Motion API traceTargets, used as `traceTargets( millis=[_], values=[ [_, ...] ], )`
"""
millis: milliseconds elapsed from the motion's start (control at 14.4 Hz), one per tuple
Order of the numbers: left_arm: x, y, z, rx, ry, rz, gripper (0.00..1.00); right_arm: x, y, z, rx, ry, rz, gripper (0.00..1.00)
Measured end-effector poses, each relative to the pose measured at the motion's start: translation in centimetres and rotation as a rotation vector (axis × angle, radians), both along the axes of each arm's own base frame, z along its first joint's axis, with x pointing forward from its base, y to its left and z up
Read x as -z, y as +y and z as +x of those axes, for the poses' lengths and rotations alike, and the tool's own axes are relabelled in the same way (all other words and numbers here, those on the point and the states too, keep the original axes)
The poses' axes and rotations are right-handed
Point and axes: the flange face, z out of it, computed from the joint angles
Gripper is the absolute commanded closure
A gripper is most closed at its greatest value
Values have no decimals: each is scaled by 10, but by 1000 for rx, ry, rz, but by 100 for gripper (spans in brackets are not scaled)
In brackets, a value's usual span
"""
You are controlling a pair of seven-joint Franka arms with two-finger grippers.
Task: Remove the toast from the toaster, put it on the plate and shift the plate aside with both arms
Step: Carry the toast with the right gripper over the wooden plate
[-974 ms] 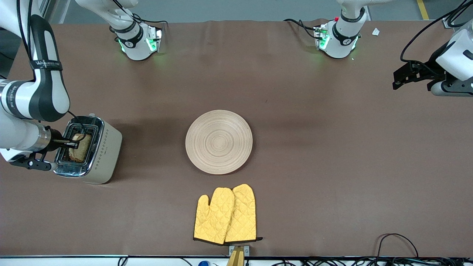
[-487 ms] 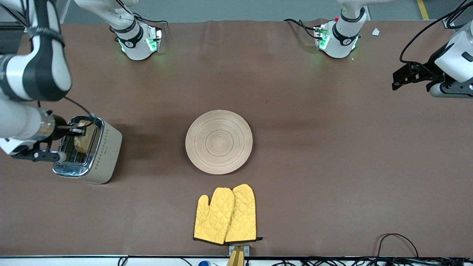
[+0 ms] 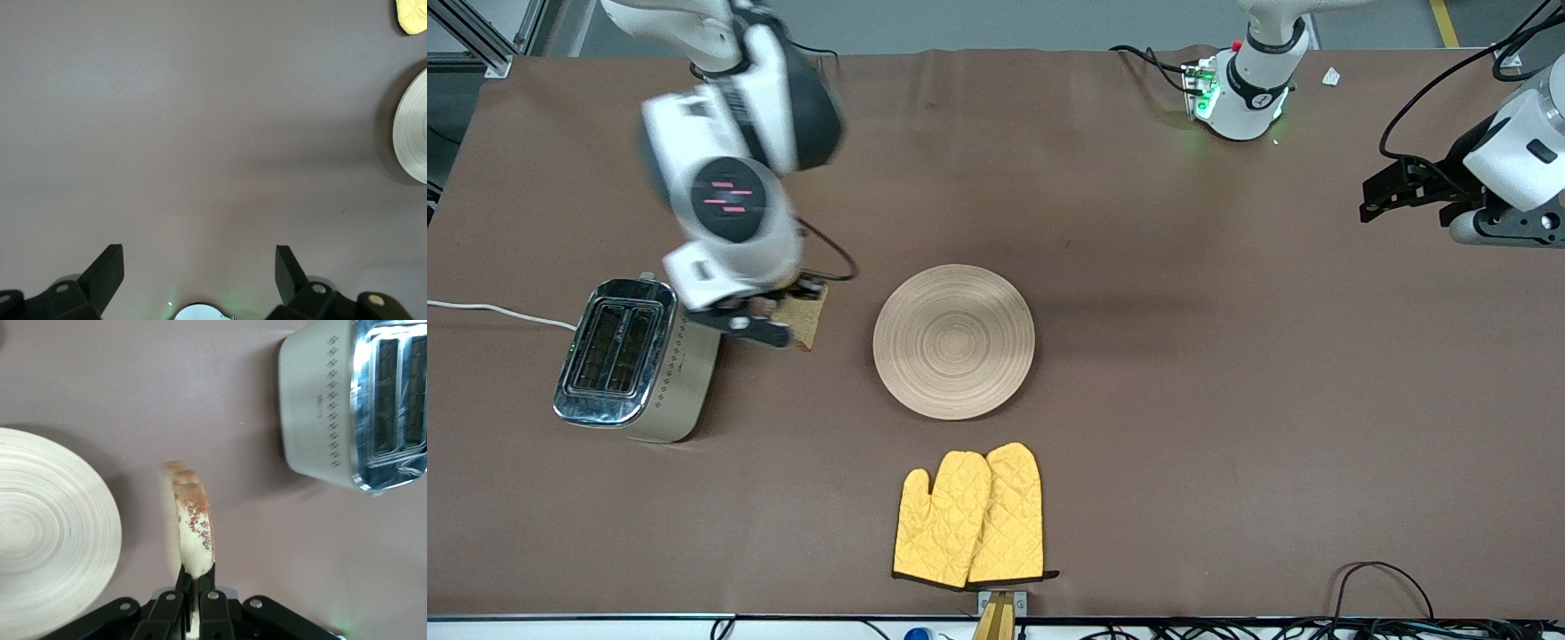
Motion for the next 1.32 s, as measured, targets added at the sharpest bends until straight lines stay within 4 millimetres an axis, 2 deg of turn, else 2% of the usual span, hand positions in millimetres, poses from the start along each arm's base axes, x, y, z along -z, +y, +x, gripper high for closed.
traceTargets(
  millis=[139,209,278,417,557,904,974,1183,1322],
  values=[
    [5,-1,3,-1,12,-21,0,55,58,-19,20,-36,-80,98],
    [9,-2,4,-3,20,-38,0,72,79,-23,47,-58,-78,98],
    [13,-1,7,-9,31,-58,0,81,95,-22,82,-73,-27,99],
    [23,7,14,-32,53,-97,0,79,118,-10,146,-105,168,100],
    [33,14,19,-50,72,-126,0,68,128,1,198,-149,326,100],
    [58,8,31,-60,127,-215,0,54,144,16,327,-202,598,100],
    [64,10,34,-70,141,-241,0,61,145,16,335,-217,625,100],
    [88,25,46,-113,185,-317,0,100,142,6,300,-242,653,100],
    [101,30,51,-127,207,-341,0,113,135,4,261,-232,677,100]
  ],
)
